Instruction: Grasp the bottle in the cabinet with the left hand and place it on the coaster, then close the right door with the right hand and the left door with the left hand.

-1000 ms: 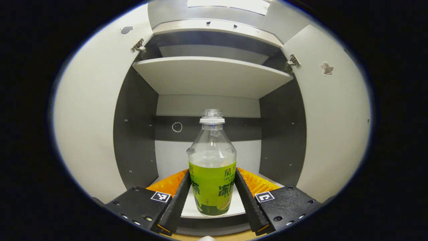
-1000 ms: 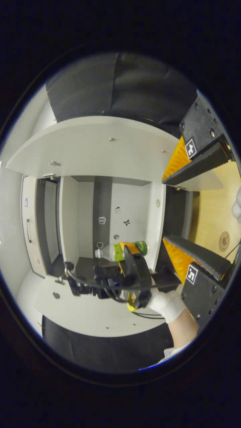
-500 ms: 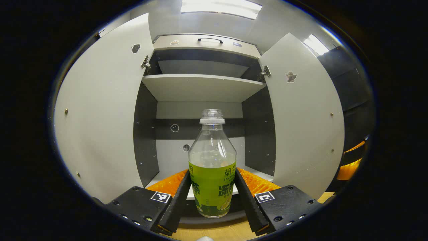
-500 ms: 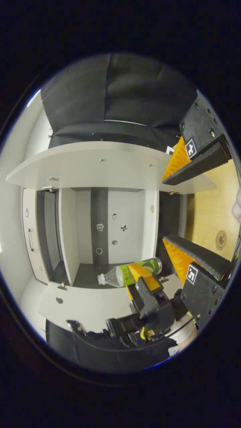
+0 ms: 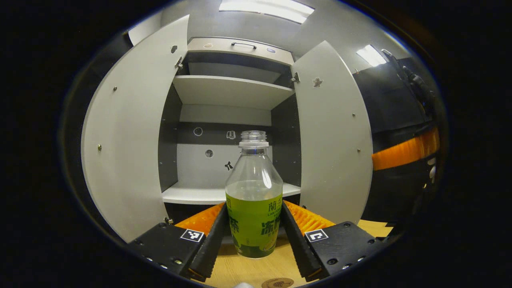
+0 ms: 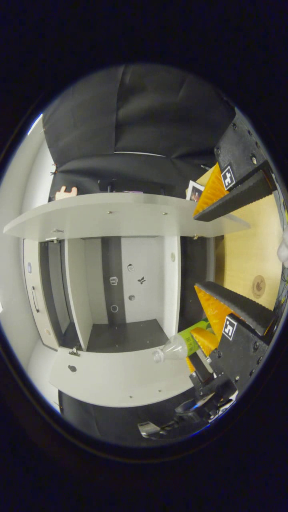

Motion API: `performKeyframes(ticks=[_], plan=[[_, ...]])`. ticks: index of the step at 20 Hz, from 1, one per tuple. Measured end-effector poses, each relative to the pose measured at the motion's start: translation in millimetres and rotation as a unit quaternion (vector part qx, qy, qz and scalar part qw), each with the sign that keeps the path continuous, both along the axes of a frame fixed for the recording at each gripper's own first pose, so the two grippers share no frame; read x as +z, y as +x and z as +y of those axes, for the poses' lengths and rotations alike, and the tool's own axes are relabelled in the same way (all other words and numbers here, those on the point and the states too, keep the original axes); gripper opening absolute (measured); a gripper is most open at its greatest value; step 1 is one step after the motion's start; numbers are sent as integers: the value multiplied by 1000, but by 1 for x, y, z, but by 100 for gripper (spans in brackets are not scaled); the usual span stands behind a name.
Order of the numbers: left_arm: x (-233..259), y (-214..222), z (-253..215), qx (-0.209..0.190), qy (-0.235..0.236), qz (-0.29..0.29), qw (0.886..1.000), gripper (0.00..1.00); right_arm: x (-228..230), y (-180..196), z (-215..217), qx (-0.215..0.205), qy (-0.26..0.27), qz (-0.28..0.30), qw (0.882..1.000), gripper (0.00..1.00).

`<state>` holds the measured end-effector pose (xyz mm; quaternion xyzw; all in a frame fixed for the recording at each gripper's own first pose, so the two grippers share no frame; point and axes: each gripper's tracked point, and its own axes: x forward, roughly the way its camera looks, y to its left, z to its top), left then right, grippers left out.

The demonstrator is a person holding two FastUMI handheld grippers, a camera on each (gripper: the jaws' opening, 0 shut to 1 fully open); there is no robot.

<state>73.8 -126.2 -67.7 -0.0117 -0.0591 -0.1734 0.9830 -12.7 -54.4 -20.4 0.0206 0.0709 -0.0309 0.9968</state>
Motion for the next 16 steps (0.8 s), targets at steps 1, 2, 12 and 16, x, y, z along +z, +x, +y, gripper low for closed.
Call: performKeyframes(ticks=[1,2,12,16], plan=[[-12,-5,-4,-5,2,3,1000,76,0,-1,1,1,-1,2,1000,99],[-24,-9,-8,-9,0,8,1000,76,-1,-2,1,2,-2,3,1000,99],[-145,-28,-40,-50,-15,53,997,77,-10,-10,-5,-3,-20,27,999,96],[-193,-33,-48,-61,-19,81,995,77,-13,-10,-4,-5,-26,38,999,100]])
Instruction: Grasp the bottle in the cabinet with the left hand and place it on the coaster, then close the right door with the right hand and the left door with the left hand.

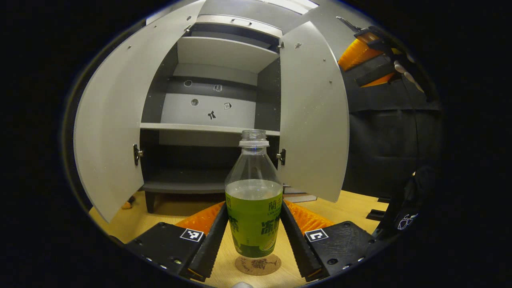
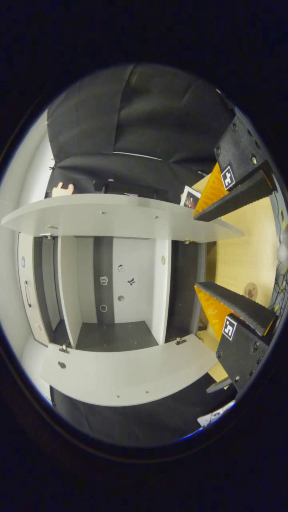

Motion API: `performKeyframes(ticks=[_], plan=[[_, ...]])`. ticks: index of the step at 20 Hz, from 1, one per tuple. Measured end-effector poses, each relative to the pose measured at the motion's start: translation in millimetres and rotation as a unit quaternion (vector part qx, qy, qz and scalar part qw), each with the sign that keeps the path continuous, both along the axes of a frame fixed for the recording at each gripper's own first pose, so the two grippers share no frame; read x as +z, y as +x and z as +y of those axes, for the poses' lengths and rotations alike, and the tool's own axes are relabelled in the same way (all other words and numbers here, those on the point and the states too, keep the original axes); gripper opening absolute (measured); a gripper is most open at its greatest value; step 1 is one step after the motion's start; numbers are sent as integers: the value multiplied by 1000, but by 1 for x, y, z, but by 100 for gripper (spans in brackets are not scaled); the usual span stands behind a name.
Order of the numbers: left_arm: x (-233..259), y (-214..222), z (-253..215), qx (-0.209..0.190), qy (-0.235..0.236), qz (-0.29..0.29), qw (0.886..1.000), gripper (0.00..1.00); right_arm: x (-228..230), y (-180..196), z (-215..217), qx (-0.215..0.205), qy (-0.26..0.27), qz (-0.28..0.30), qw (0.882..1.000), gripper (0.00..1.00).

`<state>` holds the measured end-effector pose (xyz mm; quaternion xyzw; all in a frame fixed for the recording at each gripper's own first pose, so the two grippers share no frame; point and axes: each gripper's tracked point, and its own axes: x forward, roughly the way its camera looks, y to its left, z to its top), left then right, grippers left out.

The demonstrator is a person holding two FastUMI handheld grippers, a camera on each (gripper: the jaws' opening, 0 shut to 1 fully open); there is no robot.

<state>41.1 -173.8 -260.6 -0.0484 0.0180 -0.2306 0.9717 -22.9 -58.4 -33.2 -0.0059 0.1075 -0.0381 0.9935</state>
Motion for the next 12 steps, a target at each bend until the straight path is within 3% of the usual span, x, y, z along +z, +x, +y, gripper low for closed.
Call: performKeyframes(ticks=[5,6,8,12], plan=[[-38,0,-6,-7,2,11,1000,77,3,2,6,3,-19,5,1000,95],[-40,1,-8,-9,2,3,1000,77,3,3,7,5,-21,7,1000,100],[-49,-1,-11,-15,9,2,1000,80,1,4,11,8,-27,12,1000,96],[-56,0,-15,-18,12,9,1000,81,0,6,18,13,-32,18,999,100]])
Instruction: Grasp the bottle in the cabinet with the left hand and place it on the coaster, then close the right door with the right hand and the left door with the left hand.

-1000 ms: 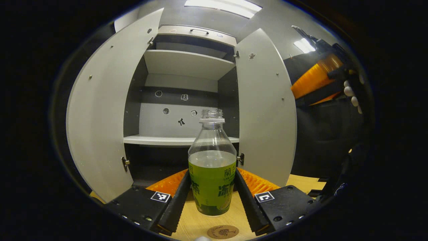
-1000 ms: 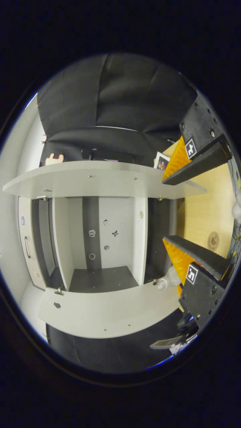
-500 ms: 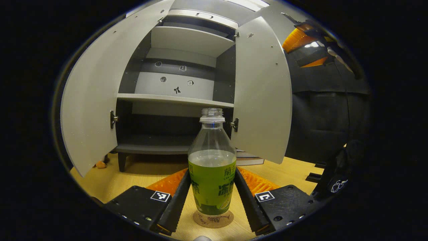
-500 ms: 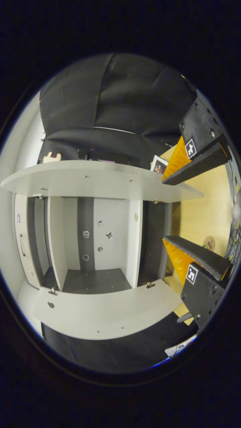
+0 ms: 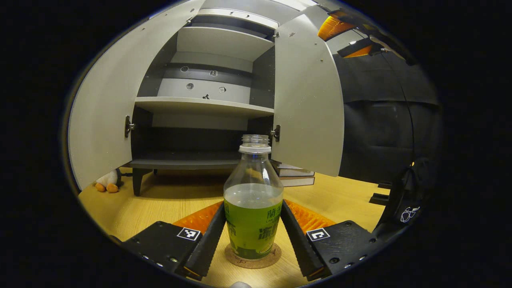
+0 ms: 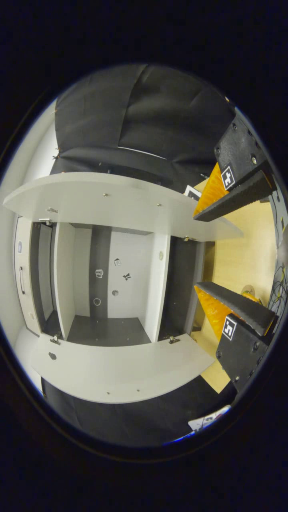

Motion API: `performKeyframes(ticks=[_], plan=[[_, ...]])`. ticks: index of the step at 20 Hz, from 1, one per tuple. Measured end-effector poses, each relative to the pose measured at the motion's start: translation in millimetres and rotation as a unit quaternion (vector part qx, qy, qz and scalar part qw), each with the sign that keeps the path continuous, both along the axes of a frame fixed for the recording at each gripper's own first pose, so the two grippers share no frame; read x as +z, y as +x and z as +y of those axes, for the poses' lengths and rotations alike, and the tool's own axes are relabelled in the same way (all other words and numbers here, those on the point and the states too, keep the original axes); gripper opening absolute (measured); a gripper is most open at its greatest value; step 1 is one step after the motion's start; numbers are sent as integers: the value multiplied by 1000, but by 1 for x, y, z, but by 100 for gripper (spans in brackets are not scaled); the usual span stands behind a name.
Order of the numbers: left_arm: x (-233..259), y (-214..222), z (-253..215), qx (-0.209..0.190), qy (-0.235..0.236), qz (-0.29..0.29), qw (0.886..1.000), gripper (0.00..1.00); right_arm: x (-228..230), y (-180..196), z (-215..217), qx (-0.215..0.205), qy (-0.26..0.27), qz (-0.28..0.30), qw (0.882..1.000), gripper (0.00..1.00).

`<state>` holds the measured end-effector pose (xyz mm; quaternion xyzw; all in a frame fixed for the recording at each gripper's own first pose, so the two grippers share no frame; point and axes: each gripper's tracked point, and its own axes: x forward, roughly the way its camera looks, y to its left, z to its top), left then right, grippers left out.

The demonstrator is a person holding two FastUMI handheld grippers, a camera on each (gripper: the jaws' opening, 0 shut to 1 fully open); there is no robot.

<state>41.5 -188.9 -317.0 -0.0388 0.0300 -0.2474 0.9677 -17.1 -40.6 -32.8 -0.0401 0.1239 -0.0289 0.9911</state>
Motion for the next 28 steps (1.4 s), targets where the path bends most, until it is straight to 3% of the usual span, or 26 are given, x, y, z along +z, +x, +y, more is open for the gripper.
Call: performKeyframes(ticks=[3,4,6,12,20,28], plan=[[7,1,2,3,5,-5,1000,82,-1,2,5,5,-1,1,1000,99],[12,1,3,3,4,-8,1000,92,-3,2,6,6,0,3,1000,99],[19,3,4,4,7,-16,1000,96,-5,2,6,7,-1,4,1000,100],[55,5,3,7,7,-40,999,96,-5,-1,7,4,2,1,1000,100],[142,2,31,53,21,-79,995,96,2,-10,2,-4,20,-23,1000,100],[237,-27,90,103,-21,-90,990,95,7,-16,-22,-28,37,-55,997,100]])
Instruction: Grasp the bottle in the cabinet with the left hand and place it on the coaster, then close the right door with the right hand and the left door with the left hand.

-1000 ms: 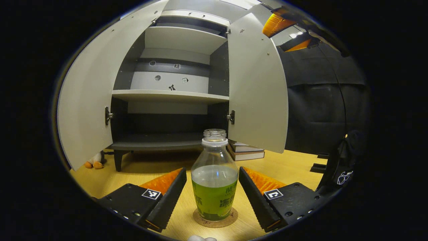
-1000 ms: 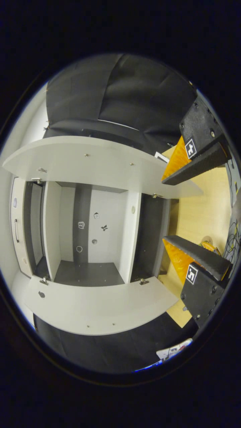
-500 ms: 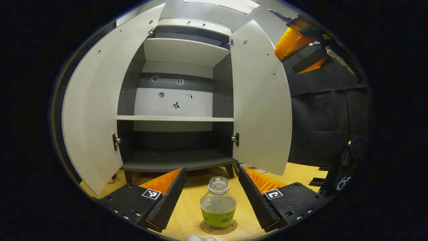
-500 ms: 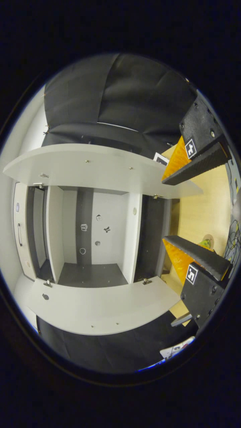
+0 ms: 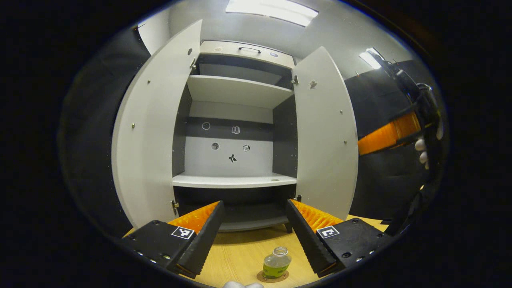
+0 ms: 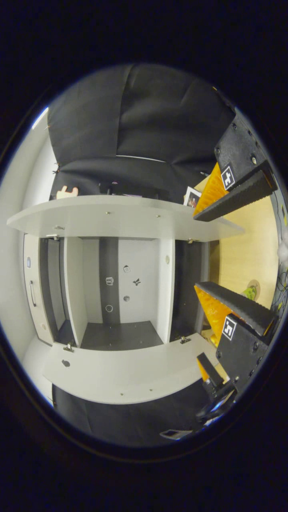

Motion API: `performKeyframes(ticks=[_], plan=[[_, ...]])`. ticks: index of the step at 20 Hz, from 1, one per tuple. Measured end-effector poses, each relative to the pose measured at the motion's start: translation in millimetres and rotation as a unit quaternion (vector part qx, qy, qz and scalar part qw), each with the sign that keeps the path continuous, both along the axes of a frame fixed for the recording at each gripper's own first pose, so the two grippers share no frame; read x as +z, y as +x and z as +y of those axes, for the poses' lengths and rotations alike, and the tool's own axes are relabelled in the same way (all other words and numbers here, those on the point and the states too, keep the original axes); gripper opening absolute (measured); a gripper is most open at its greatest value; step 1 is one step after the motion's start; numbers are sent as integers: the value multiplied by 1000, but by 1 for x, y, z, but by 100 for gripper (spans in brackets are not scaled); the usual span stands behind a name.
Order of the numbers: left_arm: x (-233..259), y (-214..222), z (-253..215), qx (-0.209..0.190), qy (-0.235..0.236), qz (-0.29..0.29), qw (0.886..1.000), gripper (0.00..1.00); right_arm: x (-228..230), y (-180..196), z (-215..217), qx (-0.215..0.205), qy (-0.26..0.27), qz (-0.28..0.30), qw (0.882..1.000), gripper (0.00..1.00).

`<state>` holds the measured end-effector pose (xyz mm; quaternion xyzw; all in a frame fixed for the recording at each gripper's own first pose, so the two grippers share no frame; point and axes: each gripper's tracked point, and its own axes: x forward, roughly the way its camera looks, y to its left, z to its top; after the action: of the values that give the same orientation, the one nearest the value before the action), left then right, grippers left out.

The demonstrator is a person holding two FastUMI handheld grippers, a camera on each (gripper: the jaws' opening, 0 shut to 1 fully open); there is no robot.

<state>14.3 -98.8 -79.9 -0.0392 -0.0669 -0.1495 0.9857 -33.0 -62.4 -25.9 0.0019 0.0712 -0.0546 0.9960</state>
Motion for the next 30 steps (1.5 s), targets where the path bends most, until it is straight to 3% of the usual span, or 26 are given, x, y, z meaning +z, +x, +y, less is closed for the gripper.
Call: performKeyframes(ticks=[5,9,10,12,13,19,23,30], plan=[[31,-14,50,69,11,12,997,95,15,5,-51,-22,11,-26,999,96],[39,-27,70,136,24,31,990,95,25,18,-110,-30,27,-46,998,100],[38,-33,70,151,27,39,987,95,27,20,-127,-31,31,-46,998,95],[40,-47,67,175,32,48,983,95,31,27,-162,-34,36,-54,997,99],[41,-50,65,186,36,53,980,95,31,33,-180,-38,36,-54,997,95],[50,-67,36,241,24,64,968,95,37,63,-273,-44,56,-57,996,95],[51,-78,22,266,18,69,961,95,44,85,-284,-16,54,-56,997,99],[56,-88,26,274,15,64,959,95,79,105,-212,63,48,-78,994,99]])
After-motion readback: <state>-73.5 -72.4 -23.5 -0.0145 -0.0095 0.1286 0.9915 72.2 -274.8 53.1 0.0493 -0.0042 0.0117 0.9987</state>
